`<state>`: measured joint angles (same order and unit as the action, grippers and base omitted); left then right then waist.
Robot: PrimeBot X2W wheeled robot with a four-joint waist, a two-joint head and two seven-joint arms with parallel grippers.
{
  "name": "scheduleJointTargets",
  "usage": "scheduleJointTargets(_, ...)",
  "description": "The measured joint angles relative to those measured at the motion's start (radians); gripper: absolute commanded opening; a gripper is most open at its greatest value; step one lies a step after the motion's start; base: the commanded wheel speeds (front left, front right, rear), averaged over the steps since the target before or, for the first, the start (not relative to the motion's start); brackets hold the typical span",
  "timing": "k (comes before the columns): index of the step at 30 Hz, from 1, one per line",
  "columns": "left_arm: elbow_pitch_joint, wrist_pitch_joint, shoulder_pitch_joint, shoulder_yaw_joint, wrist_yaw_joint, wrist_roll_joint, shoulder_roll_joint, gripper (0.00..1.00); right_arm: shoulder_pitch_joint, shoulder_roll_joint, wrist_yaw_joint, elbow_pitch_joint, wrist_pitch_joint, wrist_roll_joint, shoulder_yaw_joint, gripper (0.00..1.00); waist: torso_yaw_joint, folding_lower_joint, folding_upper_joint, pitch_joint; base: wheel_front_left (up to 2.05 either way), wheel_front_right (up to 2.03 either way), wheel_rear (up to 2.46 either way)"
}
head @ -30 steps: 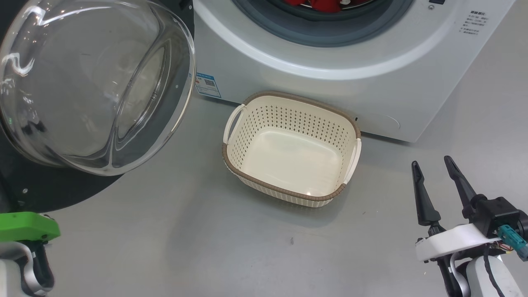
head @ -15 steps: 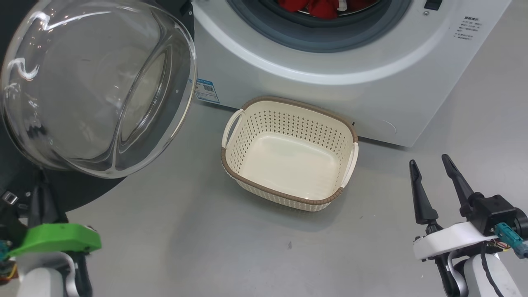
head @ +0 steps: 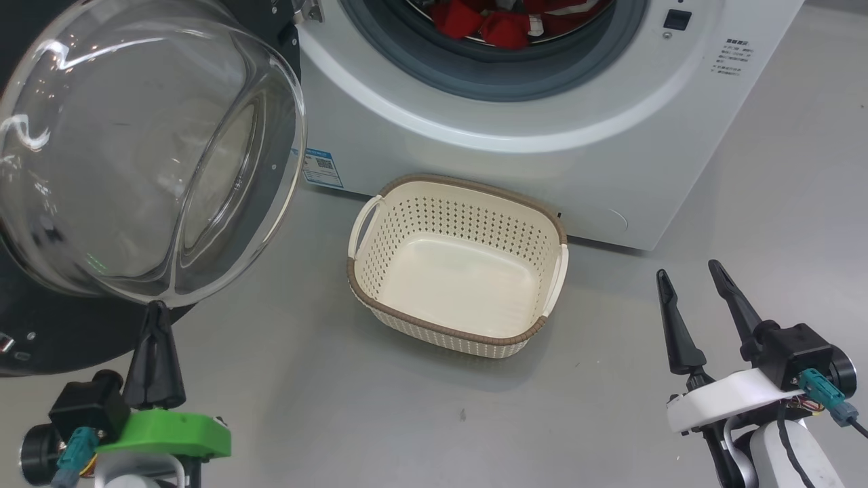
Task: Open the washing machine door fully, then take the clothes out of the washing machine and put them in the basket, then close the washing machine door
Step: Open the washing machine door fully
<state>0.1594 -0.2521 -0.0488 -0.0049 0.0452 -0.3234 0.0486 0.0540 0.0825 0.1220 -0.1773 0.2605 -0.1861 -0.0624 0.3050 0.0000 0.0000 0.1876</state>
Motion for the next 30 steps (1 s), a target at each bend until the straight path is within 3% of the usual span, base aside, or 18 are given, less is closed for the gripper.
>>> scheduleJointTargets(3, -0.017, 0.000, 0.010, -0.029, -0.016, 0.003, -0.001, 0.00, 0.000, -0.004, 0.000, 0.000, 0.000, -0.004, -0.003, 1.00, -0.011, 0.0000, 0.0000, -0.006, 0.00, 0.00, 0.00)
scheduleJointTargets(4, -0.023, 0.000, 0.013, -0.038, -0.021, 0.007, -0.001, 0.09, 0.000, -0.005, 0.000, 0.000, 0.000, -0.005, -0.005, 1.00, -0.016, 0.0000, 0.0000, -0.008, 0.00, 0.00, 0.00)
scheduleJointTargets(5, -0.028, 0.000, 0.014, -0.047, -0.025, 0.009, -0.001, 0.28, 0.000, -0.006, 0.000, 0.000, 0.000, -0.006, -0.006, 1.00, -0.020, 0.0000, 0.0000, -0.010, 0.00, 0.00, 0.00)
scheduleJointTargets(6, -0.028, 0.000, 0.014, -0.047, -0.025, 0.009, -0.001, 0.64, 0.000, -0.006, 0.000, 0.000, 0.000, -0.006, -0.006, 1.00, -0.020, 0.0000, 0.0000, -0.010, 0.00, 0.00, 0.00)
scheduleJointTargets(7, -0.033, 0.000, 0.015, -0.056, -0.026, 0.009, -0.001, 0.89, 0.000, -0.006, 0.000, 0.000, 0.000, -0.006, -0.008, 1.00, -0.025, 0.0000, 0.0000, -0.011, 0.00, 0.00, 0.00)
scheduleJointTargets(8, -0.038, 0.000, 0.016, -0.062, -0.030, 0.009, -0.001, 1.00, 0.000, -0.008, 0.000, 0.003, 0.000, -0.006, -0.010, 1.00, -0.030, 0.0000, 0.0000, -0.013, 0.00, 0.00, 0.00)
scheduleJointTargets(30, -0.047, 0.000, 0.058, -0.131, -0.074, 0.044, 0.001, 1.00, -0.030, -0.025, 0.000, 0.019, 0.000, -0.012, -0.042, 1.00, -0.217, 0.0000, 0.0000, -0.045, 0.00, 0.00, 0.00)
